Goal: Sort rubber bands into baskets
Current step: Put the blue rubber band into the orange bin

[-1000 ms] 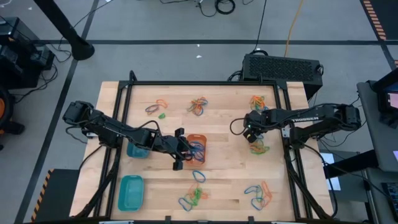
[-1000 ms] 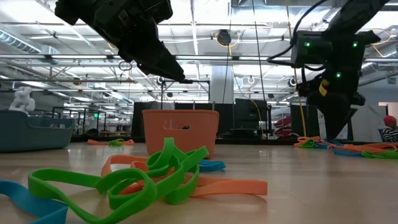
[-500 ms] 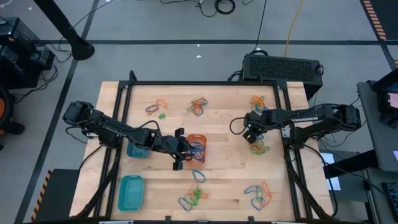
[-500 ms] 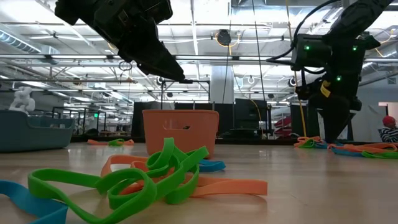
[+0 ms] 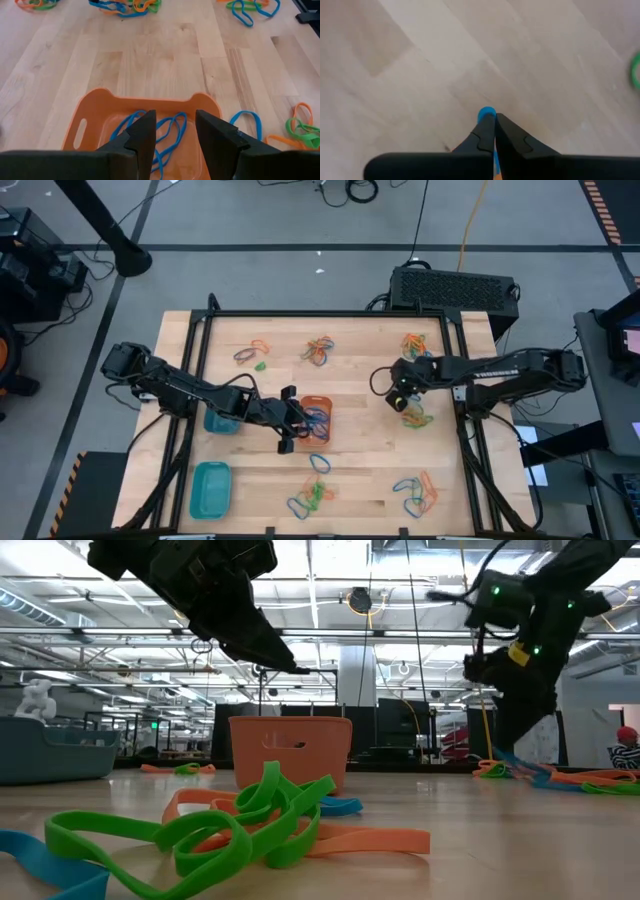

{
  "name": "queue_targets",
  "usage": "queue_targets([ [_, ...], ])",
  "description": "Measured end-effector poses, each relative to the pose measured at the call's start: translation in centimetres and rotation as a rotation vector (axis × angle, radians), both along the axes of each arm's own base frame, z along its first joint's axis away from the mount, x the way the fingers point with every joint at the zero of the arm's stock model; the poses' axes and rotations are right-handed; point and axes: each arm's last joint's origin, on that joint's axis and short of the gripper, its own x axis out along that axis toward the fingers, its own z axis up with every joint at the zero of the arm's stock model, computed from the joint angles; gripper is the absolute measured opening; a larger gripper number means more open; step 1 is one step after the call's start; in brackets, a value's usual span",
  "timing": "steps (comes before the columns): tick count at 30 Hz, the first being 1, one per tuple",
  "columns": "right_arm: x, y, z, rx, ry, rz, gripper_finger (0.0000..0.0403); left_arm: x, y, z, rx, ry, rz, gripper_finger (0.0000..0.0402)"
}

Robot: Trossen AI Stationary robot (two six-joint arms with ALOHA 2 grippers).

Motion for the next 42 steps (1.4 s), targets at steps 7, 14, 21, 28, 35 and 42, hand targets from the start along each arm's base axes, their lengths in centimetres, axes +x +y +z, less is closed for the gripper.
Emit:
queue_targets([
  [7, -1.0, 1.4, 2.8, -0.006, -0.192, 0.028, 0.0001, 0.0, 0.0, -0.1, -0.006, 0.002, 0.004, 0.0145],
  [14, -3.0, 3.1, 5.5, 0.025, -0.372, 0.078, 0.0, -0.4, 0.1, -0.8, -0.024, 0.027, 0.022, 0.0145],
  [21, -4.6, 4.6, 7.0, 0.077, -0.503, 0.124, 0.0, -0.4, 0.1, -0.8, -0.036, 0.023, 0.03, 0.0145],
  [28, -5.0, 5.1, 7.3, 0.06, -0.531, 0.111, 0.0, -0.4, 0.1, -0.7, -0.039, 0.012, 0.03, 0.0145],
  [35, -2.2, 5.9, 7.6, 0.029, -0.63, 0.176, 0.0, 0.1, 0.0, -0.1, -0.058, -0.069, 0.027, 0.0145],
  [42, 2.5, 7.1, 6.9, -0.042, -0.753, 0.278, 0.0, 0.5, -0.1, 1.0, -0.058, -0.289, -0.01, 0.0145],
])
